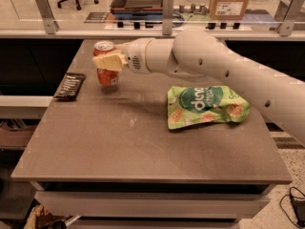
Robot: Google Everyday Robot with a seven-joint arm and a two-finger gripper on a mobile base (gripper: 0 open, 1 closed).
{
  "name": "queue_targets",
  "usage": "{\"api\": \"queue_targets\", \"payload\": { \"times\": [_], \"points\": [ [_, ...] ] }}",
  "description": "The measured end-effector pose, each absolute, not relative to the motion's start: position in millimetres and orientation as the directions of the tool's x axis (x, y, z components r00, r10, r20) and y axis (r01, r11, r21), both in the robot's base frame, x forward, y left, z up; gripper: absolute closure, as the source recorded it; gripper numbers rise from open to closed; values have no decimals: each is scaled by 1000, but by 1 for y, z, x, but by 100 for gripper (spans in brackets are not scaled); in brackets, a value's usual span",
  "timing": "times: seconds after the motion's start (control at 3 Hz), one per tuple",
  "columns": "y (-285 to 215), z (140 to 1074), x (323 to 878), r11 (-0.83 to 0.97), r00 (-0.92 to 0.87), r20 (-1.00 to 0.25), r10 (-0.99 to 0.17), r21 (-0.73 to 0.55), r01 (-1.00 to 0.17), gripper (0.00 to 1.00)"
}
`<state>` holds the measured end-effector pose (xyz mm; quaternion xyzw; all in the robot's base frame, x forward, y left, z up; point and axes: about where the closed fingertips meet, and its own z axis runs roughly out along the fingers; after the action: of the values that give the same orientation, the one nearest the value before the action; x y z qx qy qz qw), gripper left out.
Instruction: Move coke can near rxbar chocolate
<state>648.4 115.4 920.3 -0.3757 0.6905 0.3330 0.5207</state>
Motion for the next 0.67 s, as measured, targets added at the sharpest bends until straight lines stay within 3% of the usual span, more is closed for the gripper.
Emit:
{"api": "queue_targets", "payload": {
  "times": [0.67],
  "points": [
    [147, 911, 644, 505, -170, -969, -178, 59, -861, 100]
  ]
}}
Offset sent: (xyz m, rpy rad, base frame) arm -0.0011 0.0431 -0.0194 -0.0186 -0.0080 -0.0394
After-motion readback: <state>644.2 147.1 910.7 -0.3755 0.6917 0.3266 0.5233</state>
